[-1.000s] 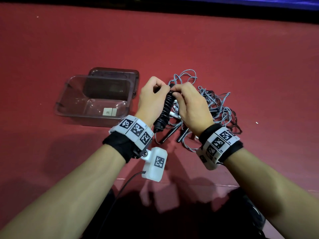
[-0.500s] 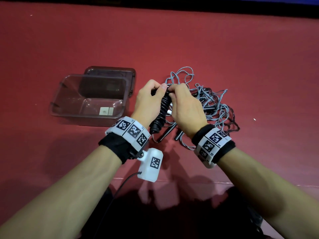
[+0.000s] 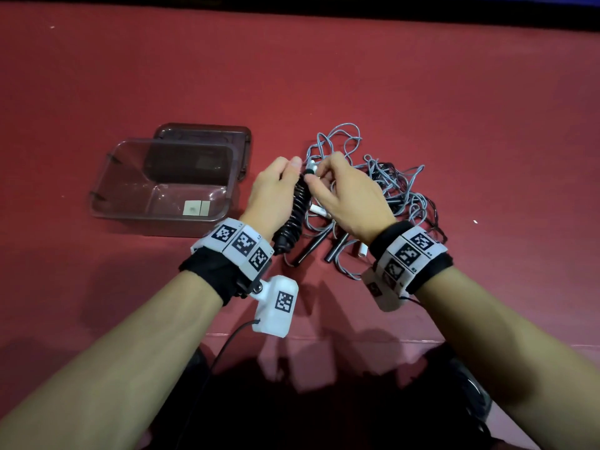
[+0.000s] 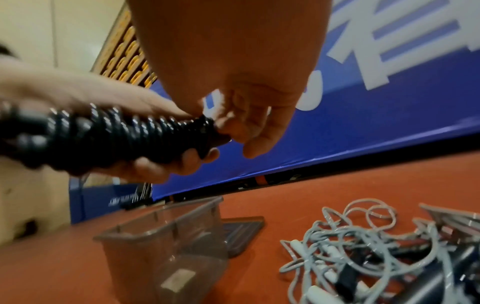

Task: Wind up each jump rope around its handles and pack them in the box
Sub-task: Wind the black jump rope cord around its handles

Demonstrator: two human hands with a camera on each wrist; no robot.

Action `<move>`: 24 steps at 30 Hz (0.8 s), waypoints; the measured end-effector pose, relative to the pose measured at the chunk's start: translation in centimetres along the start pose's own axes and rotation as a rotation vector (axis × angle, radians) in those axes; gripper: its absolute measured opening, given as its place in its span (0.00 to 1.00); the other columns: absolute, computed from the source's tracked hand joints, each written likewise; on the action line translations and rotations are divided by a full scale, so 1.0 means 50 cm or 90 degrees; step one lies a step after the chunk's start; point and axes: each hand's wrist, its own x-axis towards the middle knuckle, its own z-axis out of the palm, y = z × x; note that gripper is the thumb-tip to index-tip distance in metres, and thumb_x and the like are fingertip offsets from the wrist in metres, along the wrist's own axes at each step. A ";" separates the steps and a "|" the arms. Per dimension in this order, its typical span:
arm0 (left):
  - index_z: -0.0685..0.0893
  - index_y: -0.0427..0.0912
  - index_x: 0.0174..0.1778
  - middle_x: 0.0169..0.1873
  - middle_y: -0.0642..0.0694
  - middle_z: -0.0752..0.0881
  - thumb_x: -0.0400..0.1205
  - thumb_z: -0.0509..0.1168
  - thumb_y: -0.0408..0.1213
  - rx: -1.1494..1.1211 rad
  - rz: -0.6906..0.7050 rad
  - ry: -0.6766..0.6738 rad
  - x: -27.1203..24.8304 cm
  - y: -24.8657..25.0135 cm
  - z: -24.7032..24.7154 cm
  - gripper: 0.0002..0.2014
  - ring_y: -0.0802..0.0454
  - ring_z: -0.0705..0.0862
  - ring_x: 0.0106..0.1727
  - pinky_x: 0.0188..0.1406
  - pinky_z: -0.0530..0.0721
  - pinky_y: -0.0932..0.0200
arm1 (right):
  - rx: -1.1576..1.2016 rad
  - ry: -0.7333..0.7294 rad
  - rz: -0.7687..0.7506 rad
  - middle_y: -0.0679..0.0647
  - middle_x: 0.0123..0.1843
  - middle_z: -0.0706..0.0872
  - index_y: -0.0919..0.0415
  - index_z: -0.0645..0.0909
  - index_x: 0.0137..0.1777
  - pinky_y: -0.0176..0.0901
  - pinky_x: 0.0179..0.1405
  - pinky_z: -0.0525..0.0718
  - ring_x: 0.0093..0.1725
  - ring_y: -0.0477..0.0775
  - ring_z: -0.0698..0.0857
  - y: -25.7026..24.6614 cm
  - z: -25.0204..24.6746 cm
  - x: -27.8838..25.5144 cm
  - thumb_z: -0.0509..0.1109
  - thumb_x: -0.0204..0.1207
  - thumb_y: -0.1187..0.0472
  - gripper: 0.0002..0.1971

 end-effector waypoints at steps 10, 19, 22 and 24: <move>0.70 0.47 0.38 0.42 0.51 0.73 0.93 0.54 0.45 0.037 0.092 0.085 0.004 0.005 -0.012 0.16 0.47 0.74 0.47 0.44 0.63 0.60 | 0.420 -0.056 0.237 0.45 0.25 0.82 0.72 0.90 0.47 0.41 0.27 0.80 0.26 0.47 0.77 -0.028 -0.011 0.013 0.79 0.78 0.55 0.16; 0.73 0.44 0.45 0.52 0.46 0.75 0.92 0.58 0.42 0.014 0.154 0.113 -0.008 0.000 0.005 0.11 0.58 0.73 0.44 0.48 0.68 0.60 | 0.520 -0.045 0.333 0.51 0.33 0.88 0.68 0.92 0.52 0.35 0.27 0.79 0.27 0.42 0.82 -0.057 -0.017 0.012 0.81 0.75 0.57 0.13; 0.72 0.43 0.45 0.49 0.48 0.74 0.92 0.58 0.40 0.013 0.172 0.112 -0.009 0.002 0.005 0.10 0.72 0.74 0.44 0.45 0.65 0.67 | 0.518 -0.024 0.313 0.52 0.38 0.90 0.65 0.92 0.48 0.35 0.29 0.80 0.33 0.42 0.86 -0.061 -0.018 0.007 0.81 0.74 0.61 0.07; 0.72 0.43 0.45 0.46 0.51 0.73 0.92 0.58 0.40 -0.004 0.174 0.105 -0.007 0.006 0.004 0.10 0.77 0.73 0.45 0.44 0.66 0.71 | 0.565 -0.007 0.331 0.51 0.40 0.91 0.59 0.91 0.44 0.35 0.30 0.79 0.37 0.44 0.89 -0.062 -0.017 0.005 0.81 0.74 0.59 0.04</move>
